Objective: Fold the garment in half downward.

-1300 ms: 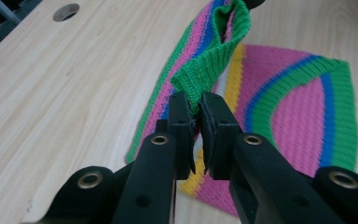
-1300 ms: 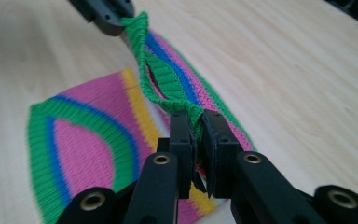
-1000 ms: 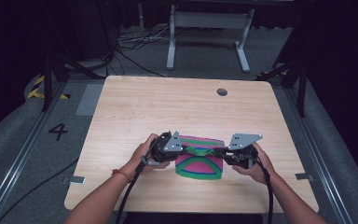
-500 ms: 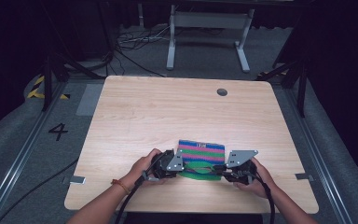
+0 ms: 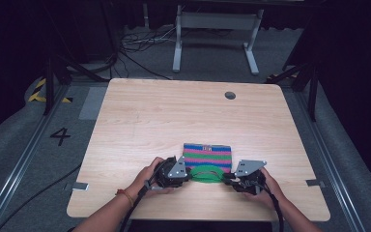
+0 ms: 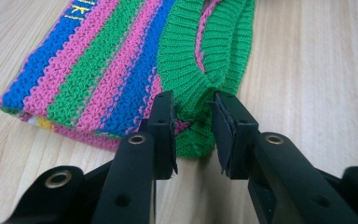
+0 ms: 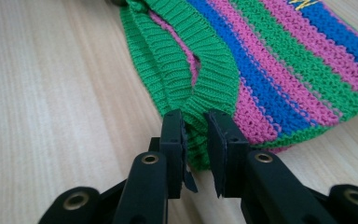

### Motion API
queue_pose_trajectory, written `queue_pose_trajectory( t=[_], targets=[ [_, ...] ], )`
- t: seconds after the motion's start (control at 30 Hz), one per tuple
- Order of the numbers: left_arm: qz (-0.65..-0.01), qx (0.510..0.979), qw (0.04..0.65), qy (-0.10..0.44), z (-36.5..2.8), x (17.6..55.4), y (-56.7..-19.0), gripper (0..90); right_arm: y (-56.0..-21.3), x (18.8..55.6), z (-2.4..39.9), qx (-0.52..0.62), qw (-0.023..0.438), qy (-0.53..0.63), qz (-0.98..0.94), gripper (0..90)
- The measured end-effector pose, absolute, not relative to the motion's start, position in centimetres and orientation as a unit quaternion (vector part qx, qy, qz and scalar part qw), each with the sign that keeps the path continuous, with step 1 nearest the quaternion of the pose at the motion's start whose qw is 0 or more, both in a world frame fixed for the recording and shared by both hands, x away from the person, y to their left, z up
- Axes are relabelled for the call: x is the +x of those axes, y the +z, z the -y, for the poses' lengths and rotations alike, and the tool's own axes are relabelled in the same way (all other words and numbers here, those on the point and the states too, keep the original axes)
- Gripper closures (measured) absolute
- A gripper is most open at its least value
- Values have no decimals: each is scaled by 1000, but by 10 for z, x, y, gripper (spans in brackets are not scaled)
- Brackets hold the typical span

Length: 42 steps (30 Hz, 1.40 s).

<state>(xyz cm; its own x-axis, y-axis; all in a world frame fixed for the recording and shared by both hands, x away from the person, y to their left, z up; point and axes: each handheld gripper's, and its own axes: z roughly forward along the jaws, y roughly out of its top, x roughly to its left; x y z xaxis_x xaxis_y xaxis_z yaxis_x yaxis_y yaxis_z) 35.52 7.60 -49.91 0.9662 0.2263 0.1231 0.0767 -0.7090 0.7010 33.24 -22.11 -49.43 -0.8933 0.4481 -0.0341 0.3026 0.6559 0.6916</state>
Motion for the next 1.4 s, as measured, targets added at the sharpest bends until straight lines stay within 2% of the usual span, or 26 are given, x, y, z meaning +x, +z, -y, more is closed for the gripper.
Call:
queue_pose_trajectory(
  t=[0.7,0.77,0.83,0.9,1.4],
  targets=[
    [-116,912,383,94,-79,367,-502,683,-498,349,226,233,110,370,-892,767],
    [-118,912,381,94,-78,367,-501,661,-498,349,225,234,110,369,-893,766],
    [-122,916,370,97,-77,366,-499,580,-497,348,224,234,110,366,-894,748],
    [-123,919,363,96,-76,365,-496,544,-496,347,223,229,115,361,-897,730],
    [-123,920,358,99,-87,361,-480,509,-481,341,227,223,117,365,-896,712]
  ],
)
